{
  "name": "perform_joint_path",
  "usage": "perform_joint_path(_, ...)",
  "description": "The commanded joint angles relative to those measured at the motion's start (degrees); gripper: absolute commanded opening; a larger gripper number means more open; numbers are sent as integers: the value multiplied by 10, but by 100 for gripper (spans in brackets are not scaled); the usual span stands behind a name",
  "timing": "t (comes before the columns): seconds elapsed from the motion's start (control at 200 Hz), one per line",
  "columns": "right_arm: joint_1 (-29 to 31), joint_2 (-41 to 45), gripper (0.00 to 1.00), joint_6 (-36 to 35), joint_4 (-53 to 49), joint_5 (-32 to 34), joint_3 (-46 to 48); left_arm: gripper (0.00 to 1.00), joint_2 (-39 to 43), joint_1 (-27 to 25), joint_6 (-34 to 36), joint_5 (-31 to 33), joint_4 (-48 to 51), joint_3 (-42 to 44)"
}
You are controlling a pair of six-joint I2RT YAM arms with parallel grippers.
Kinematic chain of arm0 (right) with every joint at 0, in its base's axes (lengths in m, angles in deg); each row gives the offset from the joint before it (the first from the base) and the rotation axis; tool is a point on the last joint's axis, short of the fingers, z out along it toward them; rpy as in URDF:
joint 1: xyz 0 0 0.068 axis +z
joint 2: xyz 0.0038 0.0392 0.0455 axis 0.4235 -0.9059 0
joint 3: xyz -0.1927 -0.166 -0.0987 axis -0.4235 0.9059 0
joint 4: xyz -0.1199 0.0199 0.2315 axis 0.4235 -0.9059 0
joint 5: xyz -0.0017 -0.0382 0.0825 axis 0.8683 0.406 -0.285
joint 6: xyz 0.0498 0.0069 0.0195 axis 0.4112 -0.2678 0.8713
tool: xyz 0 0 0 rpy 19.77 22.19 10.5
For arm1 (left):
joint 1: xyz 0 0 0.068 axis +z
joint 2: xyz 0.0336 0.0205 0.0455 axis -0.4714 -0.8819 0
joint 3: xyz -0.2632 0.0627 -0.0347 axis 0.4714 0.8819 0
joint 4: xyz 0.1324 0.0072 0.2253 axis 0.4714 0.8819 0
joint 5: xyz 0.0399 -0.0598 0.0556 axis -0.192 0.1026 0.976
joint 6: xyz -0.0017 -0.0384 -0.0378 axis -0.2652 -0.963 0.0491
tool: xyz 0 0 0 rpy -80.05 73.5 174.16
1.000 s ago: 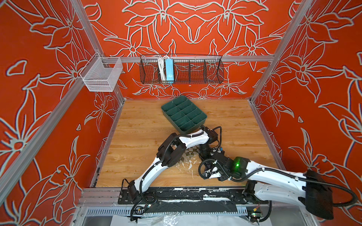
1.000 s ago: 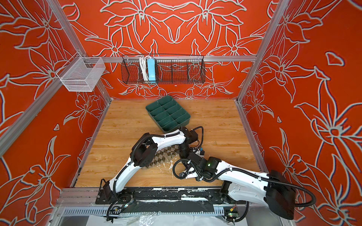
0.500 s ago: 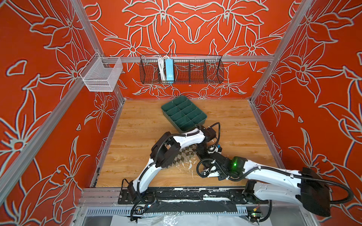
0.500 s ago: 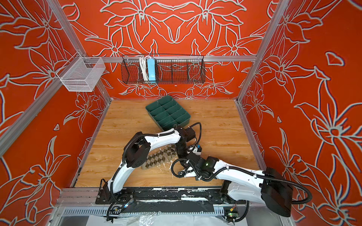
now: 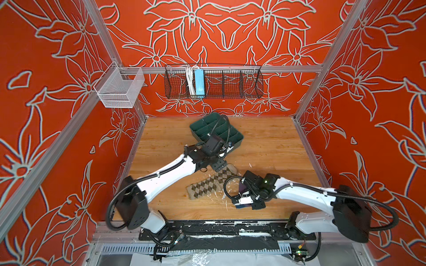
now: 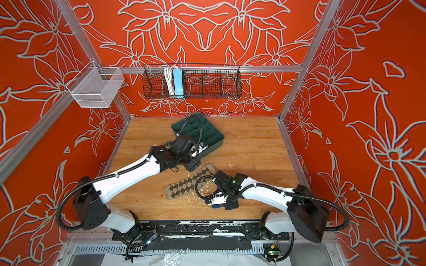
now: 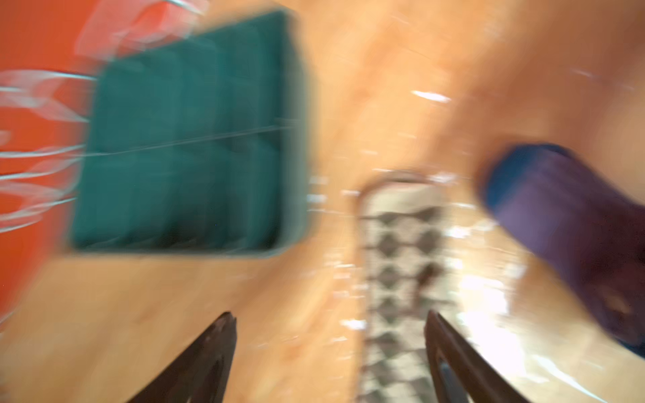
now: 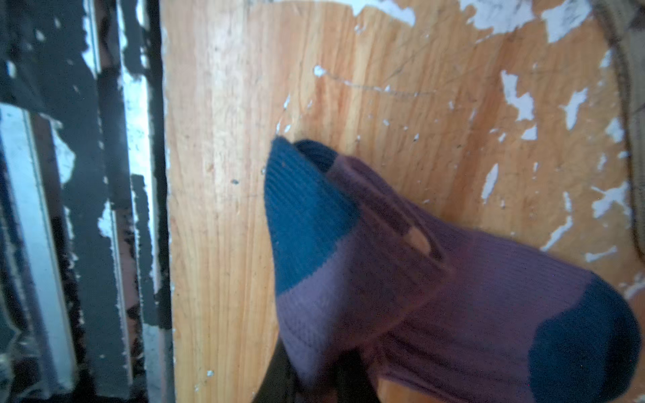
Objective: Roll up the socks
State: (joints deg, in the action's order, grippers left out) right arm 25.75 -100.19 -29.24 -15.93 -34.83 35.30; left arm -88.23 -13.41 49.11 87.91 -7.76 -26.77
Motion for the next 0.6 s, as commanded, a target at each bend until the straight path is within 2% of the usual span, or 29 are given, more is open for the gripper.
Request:
perform_joint_path(0.0,-23,-79,0,35,-58,-104,-30,83,92,-6,62,80,-75,60)
perform_joint_path(0.085,-44,-125,0,41,-66,-113,-60,81,176,-8,64,87,-67,81)
perform_joint_path(0.19,-64,-143,0,25,-55,-119,-65,81,297,-27,83,49,-44,118)
perform_joint_path(0.25,-74,-147,0,17,-42,-121,-63,80,365,-53,118,22,-67,165)
perform_joint_path(0.34,-90,-160,7,7,-30,-121,-61,80,436,-112,175,7,-114,238)
perform_joint_path(0.435,-104,-171,11,0,-21,-117,-59,80,416,-172,207,26,-102,271)
perform_joint_path(0.525,-116,-181,13,-3,-6,-128,-57,80,341,-228,226,40,-89,288)
perform_joint_path(0.595,-126,-190,14,-3,3,-133,-58,81,277,-281,251,61,-123,311)
